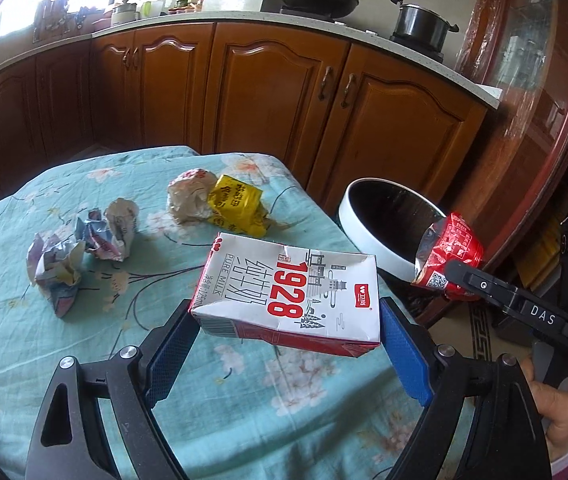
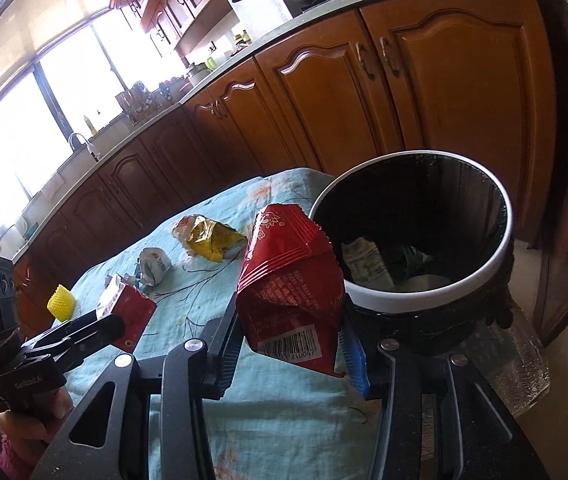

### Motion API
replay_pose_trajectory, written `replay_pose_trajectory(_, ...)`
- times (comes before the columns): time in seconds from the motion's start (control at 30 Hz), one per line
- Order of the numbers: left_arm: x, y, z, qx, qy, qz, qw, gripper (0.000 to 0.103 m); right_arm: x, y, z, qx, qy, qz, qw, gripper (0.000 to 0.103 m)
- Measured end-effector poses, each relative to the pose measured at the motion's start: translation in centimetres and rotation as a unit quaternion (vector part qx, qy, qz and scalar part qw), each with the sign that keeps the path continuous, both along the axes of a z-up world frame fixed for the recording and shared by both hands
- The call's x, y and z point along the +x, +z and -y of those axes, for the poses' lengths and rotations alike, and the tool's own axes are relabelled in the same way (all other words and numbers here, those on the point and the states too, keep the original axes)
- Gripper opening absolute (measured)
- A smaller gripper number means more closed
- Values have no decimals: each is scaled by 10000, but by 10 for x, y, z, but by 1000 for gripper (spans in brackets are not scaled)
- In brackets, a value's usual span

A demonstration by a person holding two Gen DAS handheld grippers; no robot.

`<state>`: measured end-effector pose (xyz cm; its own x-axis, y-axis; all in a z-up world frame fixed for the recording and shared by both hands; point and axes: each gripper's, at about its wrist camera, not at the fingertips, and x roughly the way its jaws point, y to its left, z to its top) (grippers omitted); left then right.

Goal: Collect trash
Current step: 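Carry red bag and white carton over the bin and open both tools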

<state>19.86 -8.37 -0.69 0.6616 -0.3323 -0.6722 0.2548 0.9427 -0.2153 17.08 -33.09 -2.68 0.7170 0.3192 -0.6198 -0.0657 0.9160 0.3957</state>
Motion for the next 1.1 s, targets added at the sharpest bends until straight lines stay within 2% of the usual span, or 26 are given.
replay_pose_trajectory(0.47, 28, 2, 53, 15, -377, 61, 9993, 88, 6, -2, 46, 7, -409, 21, 9992, 46)
replay_pose_trajectory(1.1, 87, -13, 127, 230, -853, -90, 9960, 88, 37, -6, 87, -271, -551, -167, 9980, 46)
